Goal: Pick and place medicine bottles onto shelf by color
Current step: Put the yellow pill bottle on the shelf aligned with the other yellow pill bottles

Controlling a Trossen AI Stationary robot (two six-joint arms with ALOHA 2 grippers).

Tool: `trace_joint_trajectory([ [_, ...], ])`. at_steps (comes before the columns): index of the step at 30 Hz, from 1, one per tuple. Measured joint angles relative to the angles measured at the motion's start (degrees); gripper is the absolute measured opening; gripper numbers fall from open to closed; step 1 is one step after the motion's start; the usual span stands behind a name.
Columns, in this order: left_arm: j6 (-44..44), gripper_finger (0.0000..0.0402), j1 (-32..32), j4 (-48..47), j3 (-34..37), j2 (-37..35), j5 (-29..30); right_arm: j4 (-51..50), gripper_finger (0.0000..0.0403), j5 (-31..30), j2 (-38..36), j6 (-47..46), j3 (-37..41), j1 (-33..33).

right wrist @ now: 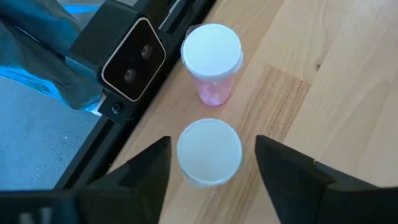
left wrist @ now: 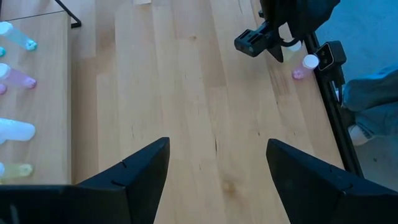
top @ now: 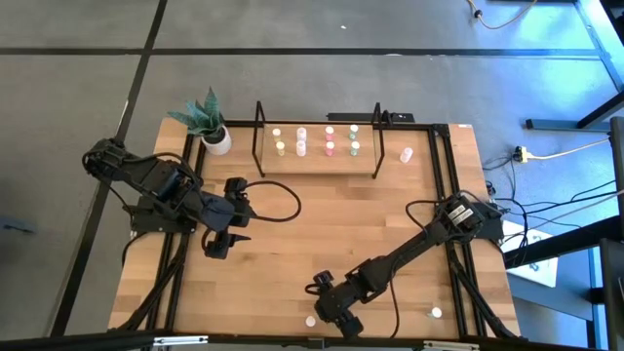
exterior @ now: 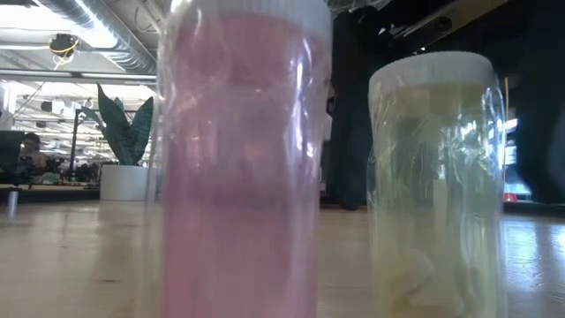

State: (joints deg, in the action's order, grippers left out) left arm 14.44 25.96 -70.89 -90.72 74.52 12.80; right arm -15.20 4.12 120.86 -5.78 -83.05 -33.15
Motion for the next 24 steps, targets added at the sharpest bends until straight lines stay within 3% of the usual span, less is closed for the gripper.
trace_joint_trajectory([
  [13, 0.0, 0.0262, 0.0, 0.0, 0.0, 0.0, 0.0, 0.9, 0.0133, -1.4, 0.0, 0.2, 0.0, 0.0],
  [24, 0.0, 0.0262, 0.0, 0.0, 0.0, 0.0, 0.0, 0.0, 0.0119, -1.5, -0.1, -1.6, 0.0, 0.2],
])
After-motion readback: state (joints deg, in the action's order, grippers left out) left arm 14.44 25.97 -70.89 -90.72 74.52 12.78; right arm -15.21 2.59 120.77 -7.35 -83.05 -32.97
